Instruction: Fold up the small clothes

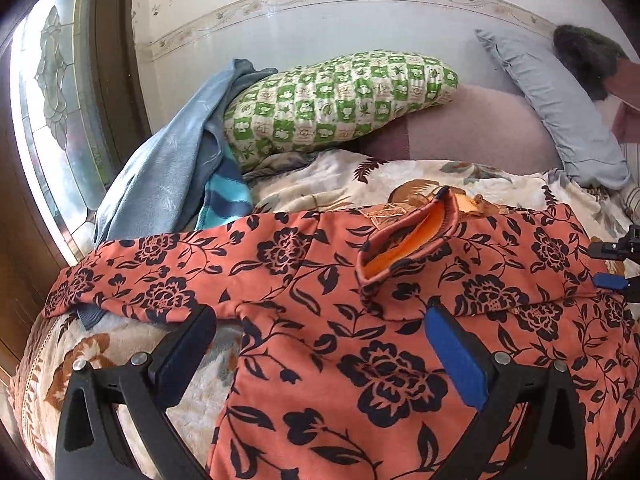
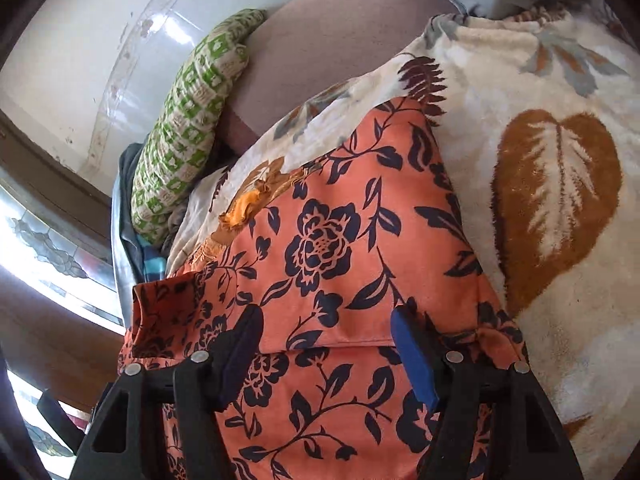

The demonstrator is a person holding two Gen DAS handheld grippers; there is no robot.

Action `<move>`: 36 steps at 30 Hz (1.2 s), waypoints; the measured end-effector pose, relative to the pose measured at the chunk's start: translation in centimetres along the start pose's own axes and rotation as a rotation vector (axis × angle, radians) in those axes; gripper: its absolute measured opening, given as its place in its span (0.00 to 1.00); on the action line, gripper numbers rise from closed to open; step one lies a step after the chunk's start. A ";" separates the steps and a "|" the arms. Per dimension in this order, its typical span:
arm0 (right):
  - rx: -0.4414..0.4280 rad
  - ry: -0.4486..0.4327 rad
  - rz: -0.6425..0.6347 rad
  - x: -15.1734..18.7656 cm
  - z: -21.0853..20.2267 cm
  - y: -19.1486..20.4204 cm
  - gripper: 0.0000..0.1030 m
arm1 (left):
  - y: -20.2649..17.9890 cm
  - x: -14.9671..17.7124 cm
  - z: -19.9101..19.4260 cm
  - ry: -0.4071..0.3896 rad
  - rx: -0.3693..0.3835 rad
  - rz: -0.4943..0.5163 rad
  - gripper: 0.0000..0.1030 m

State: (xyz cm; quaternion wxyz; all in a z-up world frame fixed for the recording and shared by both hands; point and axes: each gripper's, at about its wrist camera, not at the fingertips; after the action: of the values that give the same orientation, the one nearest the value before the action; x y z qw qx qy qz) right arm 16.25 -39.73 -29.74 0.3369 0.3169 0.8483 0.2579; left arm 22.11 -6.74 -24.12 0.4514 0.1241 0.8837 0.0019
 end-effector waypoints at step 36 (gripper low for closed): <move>0.358 0.065 -0.348 2.2 5.6 4.9 0.89 | 41.4 5.9 3.1 0.319 -0.182 -1.072 1.00</move>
State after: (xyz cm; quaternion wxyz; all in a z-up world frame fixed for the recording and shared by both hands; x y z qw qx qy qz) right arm 20.90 -33.67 -31.04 0.2872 0.2122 0.9326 0.0517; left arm 30.26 34.37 -25.86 0.2588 -0.3832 0.8767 -0.1325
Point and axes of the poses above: each gripper's, at about its wrist camera, not at the fingertips, and z roughly the way its jaws point, y to its left, x to its underside
